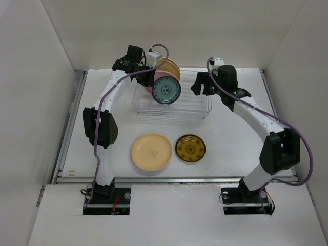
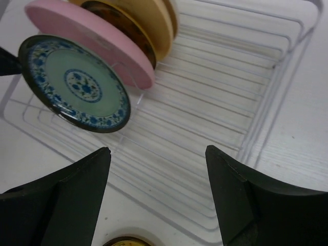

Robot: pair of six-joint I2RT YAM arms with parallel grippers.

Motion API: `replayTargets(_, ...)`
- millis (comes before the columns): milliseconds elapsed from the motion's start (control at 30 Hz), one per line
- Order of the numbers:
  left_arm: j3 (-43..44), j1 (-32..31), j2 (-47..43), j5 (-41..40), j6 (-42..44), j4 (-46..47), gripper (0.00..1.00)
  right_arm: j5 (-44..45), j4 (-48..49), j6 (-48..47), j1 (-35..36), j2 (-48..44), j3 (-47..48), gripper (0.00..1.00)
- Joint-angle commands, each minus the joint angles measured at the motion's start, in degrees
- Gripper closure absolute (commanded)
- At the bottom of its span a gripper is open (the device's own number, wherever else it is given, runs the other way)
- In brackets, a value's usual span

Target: Unload the plates from the dish rack

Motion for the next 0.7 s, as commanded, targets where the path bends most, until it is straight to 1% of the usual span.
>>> replayTargets(0,1.1,-0.3,-3.2,0.6,0.1,0.8,1.0,-11.4,4.2,-2.4,0.7,4.7,3.5,0.19)
replayTargets(67,1.1,-0.3,-3.2,0.6,0.1,0.8,1.0,-18.0,3.4,-2.4,1.2,8.8,6.5,0.16)
replayTargets(100,0.5,-0.3,-3.2,0.6,0.1,0.8,1.0,-19.3,3.4,-2.4,1.2,12.4,9.2,0.15)
replayTargets(133,0.5,-0.3,-3.2,0.6,0.1,0.8,1.0,-20.5,3.4,-2.4,1.2,13.8,10.3,0.15)
replayTargets(200,0.0,-0.3,-3.2,0.1,0.1,0.8,1.0,-22.3,6.5,-2.4,1.2,15.8,12.7,0.15)
replayTargets(233,0.0,-0.3,-3.2,0.1,0.1,0.8,1.0,-22.8,6.5,-2.4,1.2,17.7,13.5,0.13)
replayTargets(267,0.0,-0.3,-3.2,-0.5,0.1,0.8,1.0,-22.8,7.0,-2.4,1.2,18.7,14.7,0.13)
replayTargets(400,0.0,-0.3,-3.2,-0.5,0.1,1.5,1.0,-28.7,7.0,-1.9,1.2,24.7,20.4,0.13)
replayTargets(467,0.0,-0.3,-3.2,-1.0,-0.5,1.5,1.0,-32.0,7.0,-0.1,1.2,27.9,23.3,0.16)
replayTargets(533,0.0,-0.3,-3.2,-1.0,-0.5,1.5,1.0,-33.4,8.5,2.0,1.2,28.5,23.8,0.25)
replayTargets(567,0.0,-0.3,-3.2,-1.0,-0.5,1.5,1.0,-33.4,10.0,2.7,1.2,29.0,23.8,0.31)
replayTargets(600,0.0,0.2,-3.2,-1.0,-1.0,2.0,1.0,-34.7,10.0,3.2,1.2,29.0,23.8,0.46)
replayTargets(667,0.0,0.2,-3.2,-1.0,-1.0,2.0,1.0,-36.0,10.0,3.2,1.2,29.6,24.5,0.59)
